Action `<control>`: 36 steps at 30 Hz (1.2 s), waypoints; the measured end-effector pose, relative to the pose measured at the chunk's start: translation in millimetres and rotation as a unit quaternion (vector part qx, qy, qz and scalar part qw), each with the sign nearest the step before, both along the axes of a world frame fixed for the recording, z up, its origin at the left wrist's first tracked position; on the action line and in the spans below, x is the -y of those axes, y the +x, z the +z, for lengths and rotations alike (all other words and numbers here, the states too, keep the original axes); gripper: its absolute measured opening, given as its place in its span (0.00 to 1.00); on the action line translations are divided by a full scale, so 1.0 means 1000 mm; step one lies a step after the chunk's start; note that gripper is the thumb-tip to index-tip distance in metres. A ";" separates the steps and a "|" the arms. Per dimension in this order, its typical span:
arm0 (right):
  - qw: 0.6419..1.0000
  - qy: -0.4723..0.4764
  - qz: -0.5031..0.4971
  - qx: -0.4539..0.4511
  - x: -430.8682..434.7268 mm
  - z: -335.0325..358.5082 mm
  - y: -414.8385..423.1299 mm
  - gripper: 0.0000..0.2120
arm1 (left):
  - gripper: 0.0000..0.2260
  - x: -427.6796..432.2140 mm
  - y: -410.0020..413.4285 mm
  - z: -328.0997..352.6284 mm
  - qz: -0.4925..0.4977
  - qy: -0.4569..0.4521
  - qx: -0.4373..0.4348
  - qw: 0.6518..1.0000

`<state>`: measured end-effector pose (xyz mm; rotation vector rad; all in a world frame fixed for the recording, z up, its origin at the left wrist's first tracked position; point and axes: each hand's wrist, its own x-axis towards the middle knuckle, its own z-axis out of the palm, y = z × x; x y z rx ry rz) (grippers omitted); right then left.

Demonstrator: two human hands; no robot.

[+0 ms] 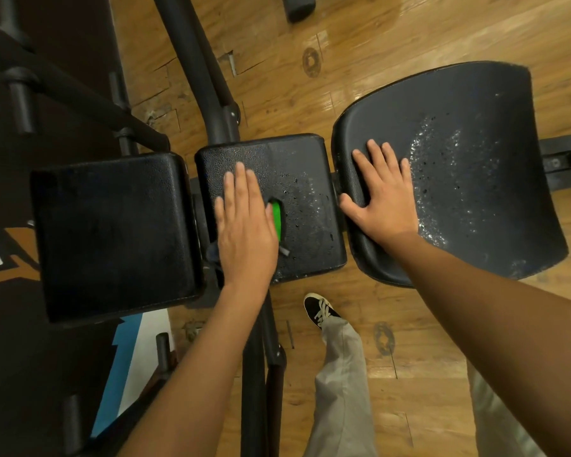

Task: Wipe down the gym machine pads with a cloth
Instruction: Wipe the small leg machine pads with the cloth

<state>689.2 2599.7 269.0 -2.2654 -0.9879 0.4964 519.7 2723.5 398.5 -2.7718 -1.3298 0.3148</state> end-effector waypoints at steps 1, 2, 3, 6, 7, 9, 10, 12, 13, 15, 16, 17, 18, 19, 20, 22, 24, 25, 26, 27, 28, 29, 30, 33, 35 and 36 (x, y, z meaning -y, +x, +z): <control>1.000 -0.002 0.001 0.001 0.000 0.000 0.000 0.36 | 0.27 0.014 -0.011 0.000 0.001 -0.001 -0.008 1.000; 1.000 -0.002 0.002 0.001 0.000 0.000 0.000 0.37 | 0.27 0.024 -0.020 0.000 0.001 -0.002 -0.014 1.000; 1.000 -0.001 0.002 0.000 0.000 0.000 0.001 0.37 | 0.27 0.028 -0.024 -0.001 0.000 -0.002 -0.018 1.000; 1.000 -0.005 0.004 -0.002 -0.001 0.000 0.001 0.37 | 0.26 0.016 -0.013 -0.004 -0.006 -0.003 -0.017 1.000; 1.000 -0.006 0.004 -0.002 -0.001 0.001 0.001 0.37 | 0.26 0.008 -0.005 -0.005 -0.009 -0.004 -0.015 1.000; 1.000 -0.006 0.002 -0.001 0.000 0.000 0.001 0.36 | 0.26 -0.008 0.012 -0.008 -0.005 -0.005 -0.009 1.000; 1.000 -0.005 0.001 0.000 0.000 0.000 0.000 0.36 | 0.26 -0.013 0.018 -0.009 -0.001 -0.003 -0.007 1.000; 1.000 -0.003 0.002 0.000 0.000 -0.001 0.000 0.36 | 0.26 -0.014 0.020 -0.010 0.001 0.000 -0.004 1.000; 1.000 -0.003 0.002 0.001 0.000 -0.001 0.000 0.36 | 0.26 -0.011 0.017 -0.009 -0.002 0.000 -0.003 1.000; 1.000 -0.004 0.003 0.001 0.000 -0.002 0.001 0.36 | 0.26 0.002 0.005 -0.008 -0.007 -0.001 -0.003 1.000; 1.000 -0.004 0.003 0.000 0.000 -0.002 0.001 0.37 | 0.26 0.011 -0.004 -0.006 -0.008 -0.002 -0.005 1.000; 1.000 -0.004 0.003 0.000 0.000 -0.002 0.000 0.37 | 0.27 0.022 -0.014 -0.005 -0.008 -0.005 -0.007 1.000; 1.000 -0.004 0.003 -0.001 0.000 -0.002 0.000 0.37 | 0.27 0.032 -0.024 -0.004 -0.010 -0.008 -0.011 1.000; 1.000 -0.003 0.003 -0.002 0.000 -0.002 0.000 0.37 | 0.27 0.041 -0.034 -0.004 -0.013 -0.010 -0.017 1.000; 1.000 -0.004 0.004 -0.002 0.000 -0.002 0.000 0.37 | 0.27 0.049 -0.043 -0.005 -0.014 -0.011 -0.023 1.000; 1.000 -0.004 0.003 -0.002 0.000 -0.002 0.000 0.37 | 0.27 0.057 -0.052 -0.007 -0.011 -0.006 -0.035 0.999; 1.000 -0.003 0.001 -0.003 0.000 -0.002 0.000 0.37 | 0.27 0.056 -0.052 -0.009 -0.006 -0.004 -0.041 0.999; 1.000 -0.001 0.000 -0.003 0.000 -0.001 0.000 0.37 | 0.27 0.055 -0.049 -0.010 -0.006 -0.006 -0.043 0.999; 1.000 0.000 0.001 -0.002 0.000 -0.001 0.000 0.37 | 0.27 0.052 -0.046 -0.010 -0.008 -0.008 -0.044 0.999; 1.000 -0.002 0.002 -0.001 0.000 -0.002 0.000 0.37 | 0.27 0.049 -0.042 -0.010 -0.011 -0.011 -0.045 0.999; 1.000 -0.006 0.003 0.001 0.001 -0.002 -0.001 0.37 | 0.27 0.046 -0.036 -0.010 -0.013 -0.015 -0.044 0.999; 1.000 -0.009 0.004 0.004 0.001 -0.003 -0.001 0.37 | 0.27 0.041 -0.029 -0.010 -0.015 -0.017 -0.044 0.999; 1.000 -0.010 0.003 0.006 0.000 -0.003 -0.001 0.37 | 0.27 0.033 -0.018 -0.010 -0.019 -0.016 -0.040 0.999; 1.000 -0.006 0.000 0.007 0.000 -0.002 0.000 0.37 | 0.27 -0.001 0.028 -0.014 -0.017 -0.014 -0.025 0.999; 1.000 -0.007 0.001 0.009 0.000 -0.002 0.000 0.37 | 0.26 -0.026 0.059 -0.019 -0.010 -0.008 -0.014 1.000; 1.000 -0.008 0.001 0.009 0.000 -0.002 0.000 0.37 | 0.26 -0.037 0.071 -0.020 -0.009 -0.006 -0.008 1.000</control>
